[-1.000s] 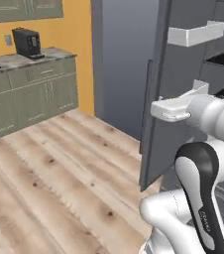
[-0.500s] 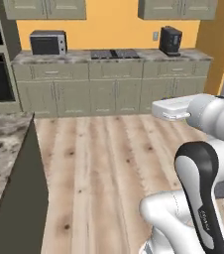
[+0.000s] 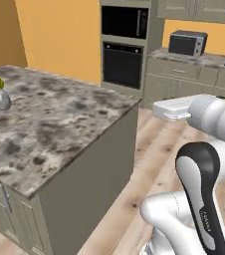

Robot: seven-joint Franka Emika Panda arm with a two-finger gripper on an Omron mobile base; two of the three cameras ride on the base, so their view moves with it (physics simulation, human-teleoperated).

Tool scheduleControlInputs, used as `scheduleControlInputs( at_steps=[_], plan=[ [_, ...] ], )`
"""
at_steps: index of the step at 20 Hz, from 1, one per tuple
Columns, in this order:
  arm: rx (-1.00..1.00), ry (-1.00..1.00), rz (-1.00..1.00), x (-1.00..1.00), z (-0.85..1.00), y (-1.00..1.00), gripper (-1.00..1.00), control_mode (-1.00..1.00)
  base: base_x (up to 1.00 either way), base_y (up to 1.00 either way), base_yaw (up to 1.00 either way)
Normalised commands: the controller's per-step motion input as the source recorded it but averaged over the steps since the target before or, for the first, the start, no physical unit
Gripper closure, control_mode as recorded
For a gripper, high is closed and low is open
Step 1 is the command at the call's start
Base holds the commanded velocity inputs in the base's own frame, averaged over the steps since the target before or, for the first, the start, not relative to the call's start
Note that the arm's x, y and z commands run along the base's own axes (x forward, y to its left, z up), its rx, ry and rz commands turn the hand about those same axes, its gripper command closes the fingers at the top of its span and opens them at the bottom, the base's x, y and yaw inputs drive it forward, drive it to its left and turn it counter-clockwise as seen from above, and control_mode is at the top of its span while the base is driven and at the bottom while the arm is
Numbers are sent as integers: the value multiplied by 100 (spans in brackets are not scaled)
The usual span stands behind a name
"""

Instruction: Take the lemon wedge from the fridge and place it on the plate with fish on the dining counter.

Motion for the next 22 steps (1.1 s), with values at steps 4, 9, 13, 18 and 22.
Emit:
scheduleControlInputs(
  at_steps=[4, 9, 13, 18, 22],
  plan=[
    [0, 0, 0, 0, 0, 0, 100, 100, -23, 88, 65],
    [0, 0, 0, 0, 0, 0, 100, 100, -7, 100, 24],
    [0, 0, 0, 0, 0, 0, 100, 100, -31, 91, 63],
    [0, 0, 0, 0, 0, 0, 100, 100, -25, 64, 82],
    [0, 0, 0, 0, 0, 0, 100, 100, 4, 61, 68]
  ],
)
